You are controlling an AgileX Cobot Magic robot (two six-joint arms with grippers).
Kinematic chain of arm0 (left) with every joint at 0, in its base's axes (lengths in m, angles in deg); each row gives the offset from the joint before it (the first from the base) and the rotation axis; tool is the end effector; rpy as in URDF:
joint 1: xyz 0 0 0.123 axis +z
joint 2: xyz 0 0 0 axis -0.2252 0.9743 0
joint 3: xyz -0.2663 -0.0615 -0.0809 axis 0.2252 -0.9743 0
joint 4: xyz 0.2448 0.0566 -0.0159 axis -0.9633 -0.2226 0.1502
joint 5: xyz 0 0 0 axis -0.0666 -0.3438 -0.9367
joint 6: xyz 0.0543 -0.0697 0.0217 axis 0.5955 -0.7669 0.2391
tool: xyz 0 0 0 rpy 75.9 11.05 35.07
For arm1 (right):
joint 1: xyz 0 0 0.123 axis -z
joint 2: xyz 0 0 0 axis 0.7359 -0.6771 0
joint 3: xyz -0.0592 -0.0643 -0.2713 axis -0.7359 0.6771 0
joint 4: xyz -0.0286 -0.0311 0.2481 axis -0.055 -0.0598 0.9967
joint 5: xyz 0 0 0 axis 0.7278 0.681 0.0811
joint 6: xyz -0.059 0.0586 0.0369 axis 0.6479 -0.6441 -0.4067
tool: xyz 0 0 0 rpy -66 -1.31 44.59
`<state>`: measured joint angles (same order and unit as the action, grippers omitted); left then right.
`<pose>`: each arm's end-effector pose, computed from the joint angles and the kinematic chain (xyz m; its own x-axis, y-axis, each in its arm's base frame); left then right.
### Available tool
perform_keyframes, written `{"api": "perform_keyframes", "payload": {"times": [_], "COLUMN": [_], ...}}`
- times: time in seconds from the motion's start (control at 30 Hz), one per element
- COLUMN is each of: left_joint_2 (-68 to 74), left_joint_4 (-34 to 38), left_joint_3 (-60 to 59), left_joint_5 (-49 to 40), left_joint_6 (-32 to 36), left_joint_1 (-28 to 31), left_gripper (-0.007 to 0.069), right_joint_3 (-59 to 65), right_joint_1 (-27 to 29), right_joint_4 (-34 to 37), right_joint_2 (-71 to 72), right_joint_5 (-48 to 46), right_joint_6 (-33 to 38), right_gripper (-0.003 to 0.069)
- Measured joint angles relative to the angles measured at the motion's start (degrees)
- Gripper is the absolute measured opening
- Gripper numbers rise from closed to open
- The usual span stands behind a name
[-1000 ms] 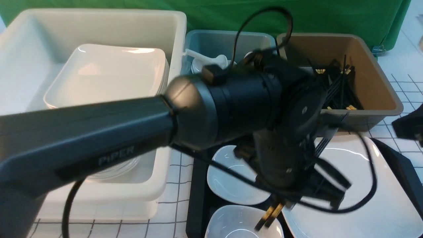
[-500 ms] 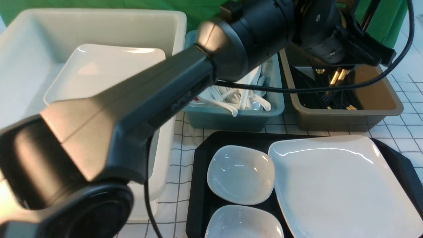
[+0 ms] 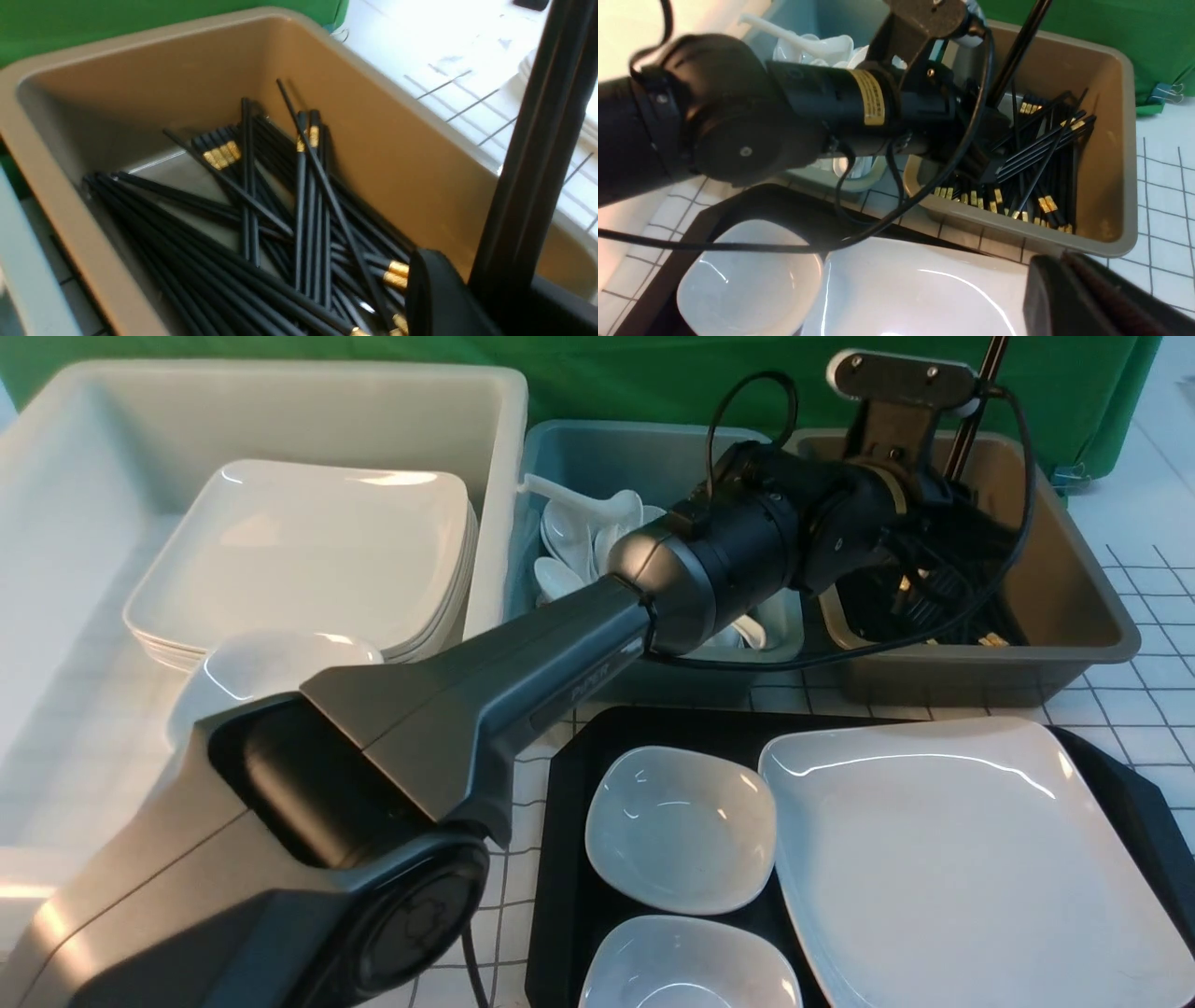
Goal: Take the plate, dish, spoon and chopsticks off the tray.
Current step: Use the left arm to put the chopsticks into the small storage box on the right
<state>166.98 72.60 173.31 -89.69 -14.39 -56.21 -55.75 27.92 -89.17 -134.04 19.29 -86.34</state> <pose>0.4245 -0.3995 0.2388 -0.4245 0.1210 -0.8973 0.6167 0.7642 -0.1887 0.1694 0.0557 0.4199 -0.4667 -0.2084 -0.8595 -0.3167 0.9468 -0.0576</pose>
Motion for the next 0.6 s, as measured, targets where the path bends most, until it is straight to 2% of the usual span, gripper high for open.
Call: {"api": "perform_keyframes", "payload": {"times": [0.27,0.43,0.6], "left_joint_2": [2.08,2.64,2.16], "left_joint_4": [-3.35,-3.93,-4.45], "left_joint_3": [0.19,0.19,0.24], "left_joint_5": [1.2,-0.04,-6.66], "left_joint_6": [0.0,0.0,0.0], "left_joint_1": [0.56,0.62,0.62], "left_gripper": [0.0116,0.0208,0.0319], "right_joint_3": [0.0,0.0,0.0], "right_joint_1": [0.0,0.0,0.0], "right_joint_4": [-0.43,-0.59,-0.64], "right_joint_2": [0.0,0.0,0.0], "right_joint_5": [0.13,0.13,-0.15], "right_joint_6": [0.0,0.0,0.0], "right_gripper": [0.0041,0.005,0.0059]}}
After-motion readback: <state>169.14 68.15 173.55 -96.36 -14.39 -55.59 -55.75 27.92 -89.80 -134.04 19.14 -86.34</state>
